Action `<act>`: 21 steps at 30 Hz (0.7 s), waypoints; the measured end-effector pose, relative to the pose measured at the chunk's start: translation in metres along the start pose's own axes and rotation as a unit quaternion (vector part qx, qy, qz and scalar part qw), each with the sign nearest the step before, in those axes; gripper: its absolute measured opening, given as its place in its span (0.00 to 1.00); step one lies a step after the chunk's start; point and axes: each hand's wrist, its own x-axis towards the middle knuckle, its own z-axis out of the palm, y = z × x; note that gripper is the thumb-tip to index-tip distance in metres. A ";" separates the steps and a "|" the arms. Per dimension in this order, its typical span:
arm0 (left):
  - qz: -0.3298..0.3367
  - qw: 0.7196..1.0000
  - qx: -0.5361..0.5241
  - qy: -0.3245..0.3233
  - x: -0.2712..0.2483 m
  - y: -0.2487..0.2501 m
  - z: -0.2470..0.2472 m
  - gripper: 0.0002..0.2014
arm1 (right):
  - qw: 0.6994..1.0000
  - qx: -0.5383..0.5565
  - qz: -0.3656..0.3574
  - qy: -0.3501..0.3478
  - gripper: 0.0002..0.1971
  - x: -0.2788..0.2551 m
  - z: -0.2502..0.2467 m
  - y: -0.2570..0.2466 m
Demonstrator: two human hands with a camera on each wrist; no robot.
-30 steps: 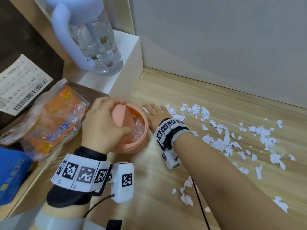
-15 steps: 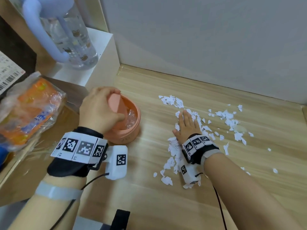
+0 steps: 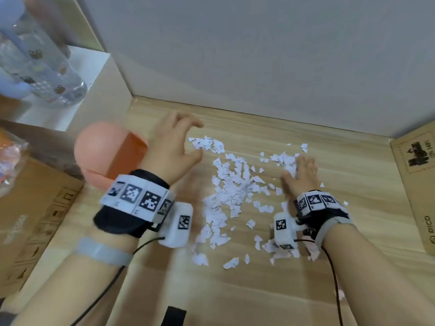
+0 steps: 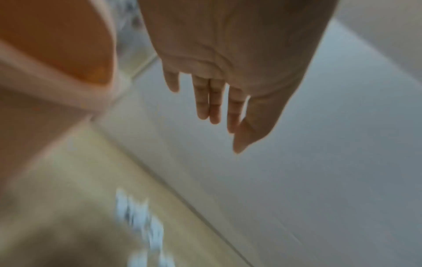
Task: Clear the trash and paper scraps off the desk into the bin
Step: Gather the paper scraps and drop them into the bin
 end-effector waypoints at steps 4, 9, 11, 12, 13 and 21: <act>-0.163 0.964 -0.189 -0.088 0.017 -0.004 0.078 0.30 | 0.997 0.072 0.018 0.001 0.40 0.026 -0.007 0.011; -0.280 0.951 -0.101 -0.084 0.048 -0.043 0.139 0.41 | 0.995 0.080 0.059 -0.011 0.44 0.063 -0.012 0.009; -0.258 0.957 -0.043 -0.124 0.061 -0.046 0.147 0.41 | 0.996 0.081 0.016 -0.016 0.44 0.072 -0.014 0.003; -0.222 0.962 -0.023 -0.159 0.067 -0.045 0.149 0.39 | 0.996 0.076 -0.023 -0.031 0.42 0.074 -0.015 -0.001; -0.179 0.963 -0.005 -0.203 0.070 -0.041 0.150 0.38 | 0.994 0.054 -0.070 -0.058 0.40 0.074 -0.015 -0.003; 0.005 0.902 -0.058 -0.428 0.022 -0.009 0.151 0.24 | 0.879 -0.063 -0.343 -0.325 0.36 -0.005 0.011 -0.003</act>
